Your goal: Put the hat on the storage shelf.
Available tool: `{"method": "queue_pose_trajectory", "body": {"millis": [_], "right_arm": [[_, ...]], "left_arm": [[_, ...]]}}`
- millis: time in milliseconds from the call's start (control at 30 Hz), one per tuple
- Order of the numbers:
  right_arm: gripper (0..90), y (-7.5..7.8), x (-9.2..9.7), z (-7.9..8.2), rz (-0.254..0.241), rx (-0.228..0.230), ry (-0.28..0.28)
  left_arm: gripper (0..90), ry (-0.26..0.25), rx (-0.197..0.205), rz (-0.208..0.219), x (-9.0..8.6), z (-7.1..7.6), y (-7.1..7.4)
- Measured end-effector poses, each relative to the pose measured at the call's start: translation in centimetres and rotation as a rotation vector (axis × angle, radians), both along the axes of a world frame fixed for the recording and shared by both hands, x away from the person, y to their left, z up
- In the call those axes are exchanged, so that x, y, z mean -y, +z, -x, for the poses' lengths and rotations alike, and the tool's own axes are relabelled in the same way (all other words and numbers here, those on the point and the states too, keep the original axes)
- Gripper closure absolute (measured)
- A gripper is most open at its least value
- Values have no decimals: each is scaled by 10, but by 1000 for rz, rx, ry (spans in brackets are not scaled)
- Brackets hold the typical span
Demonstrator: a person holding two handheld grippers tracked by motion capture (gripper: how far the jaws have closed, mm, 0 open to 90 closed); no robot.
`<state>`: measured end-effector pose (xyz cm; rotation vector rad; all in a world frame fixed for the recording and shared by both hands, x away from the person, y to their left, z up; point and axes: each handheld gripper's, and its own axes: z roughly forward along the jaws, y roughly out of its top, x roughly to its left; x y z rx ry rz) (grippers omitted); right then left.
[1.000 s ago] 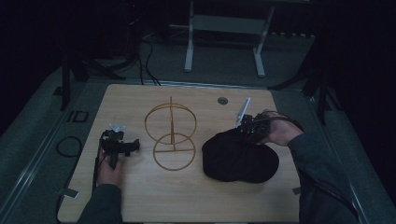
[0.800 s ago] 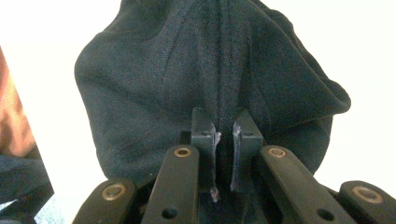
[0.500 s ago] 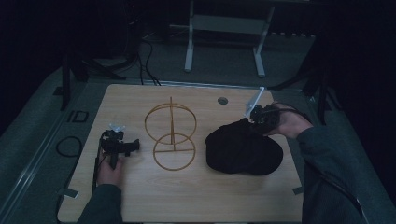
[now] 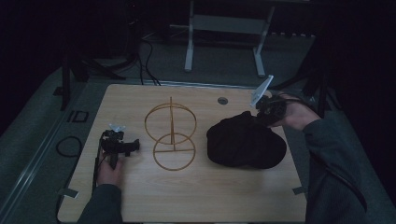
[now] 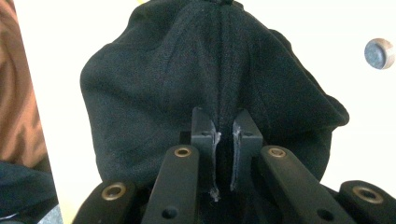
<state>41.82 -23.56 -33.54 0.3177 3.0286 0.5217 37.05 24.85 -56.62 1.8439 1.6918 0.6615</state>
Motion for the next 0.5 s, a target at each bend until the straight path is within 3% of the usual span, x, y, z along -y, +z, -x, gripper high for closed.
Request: {"method": "queue_pose_trajectory", "body": {"millis": [500], "right_arm": [[830, 31, 3, 1, -70, 50, 26]], "left_arm": [[23, 1, -1, 0, 0, 0, 0]]}}
